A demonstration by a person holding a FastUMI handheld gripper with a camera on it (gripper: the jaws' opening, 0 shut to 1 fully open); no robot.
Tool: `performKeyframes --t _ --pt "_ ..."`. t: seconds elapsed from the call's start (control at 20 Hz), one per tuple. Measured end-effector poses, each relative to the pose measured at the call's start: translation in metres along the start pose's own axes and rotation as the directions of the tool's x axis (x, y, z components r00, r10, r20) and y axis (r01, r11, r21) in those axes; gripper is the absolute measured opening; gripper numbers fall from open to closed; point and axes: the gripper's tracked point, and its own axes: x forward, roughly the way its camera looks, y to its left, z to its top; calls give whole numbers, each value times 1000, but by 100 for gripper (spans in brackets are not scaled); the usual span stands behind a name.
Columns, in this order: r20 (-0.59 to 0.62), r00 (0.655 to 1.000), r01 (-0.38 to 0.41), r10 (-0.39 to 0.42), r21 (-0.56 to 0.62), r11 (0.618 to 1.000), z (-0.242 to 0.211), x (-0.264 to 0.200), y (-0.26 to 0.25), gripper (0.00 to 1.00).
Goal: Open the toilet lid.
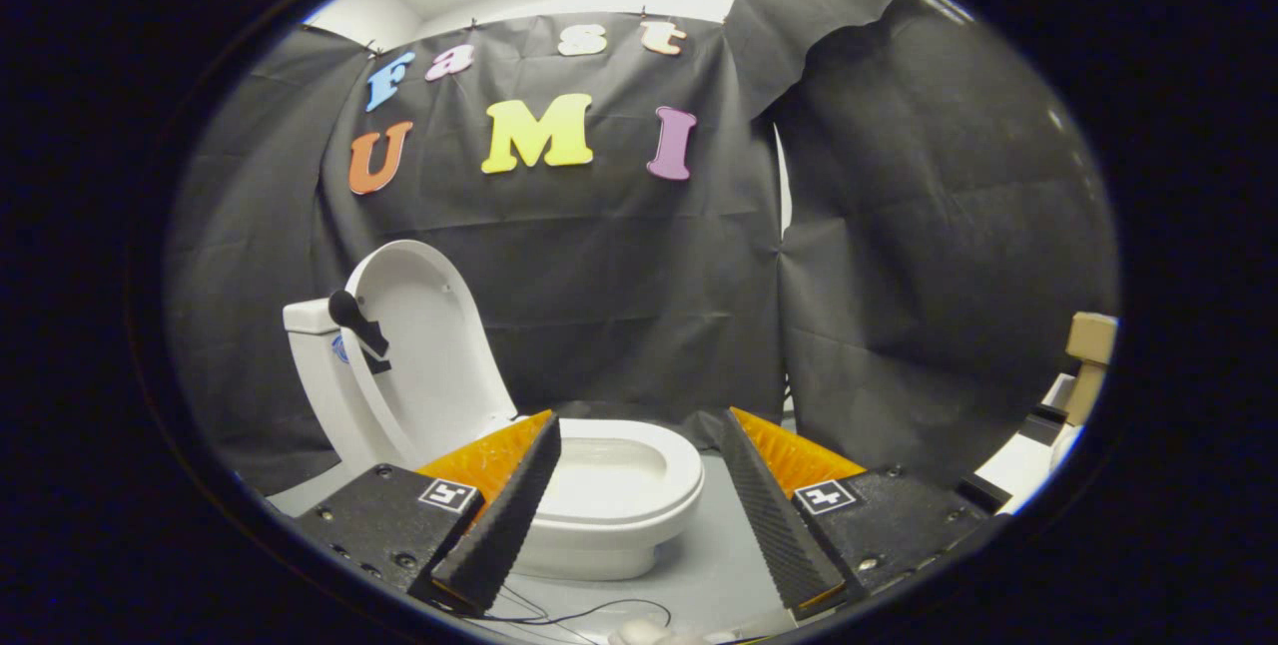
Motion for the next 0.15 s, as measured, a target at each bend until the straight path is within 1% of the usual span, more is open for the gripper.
performKeyframes --t 0.15 --pt "4 1000 -2 2 -7 1000 2 -1 1 100"
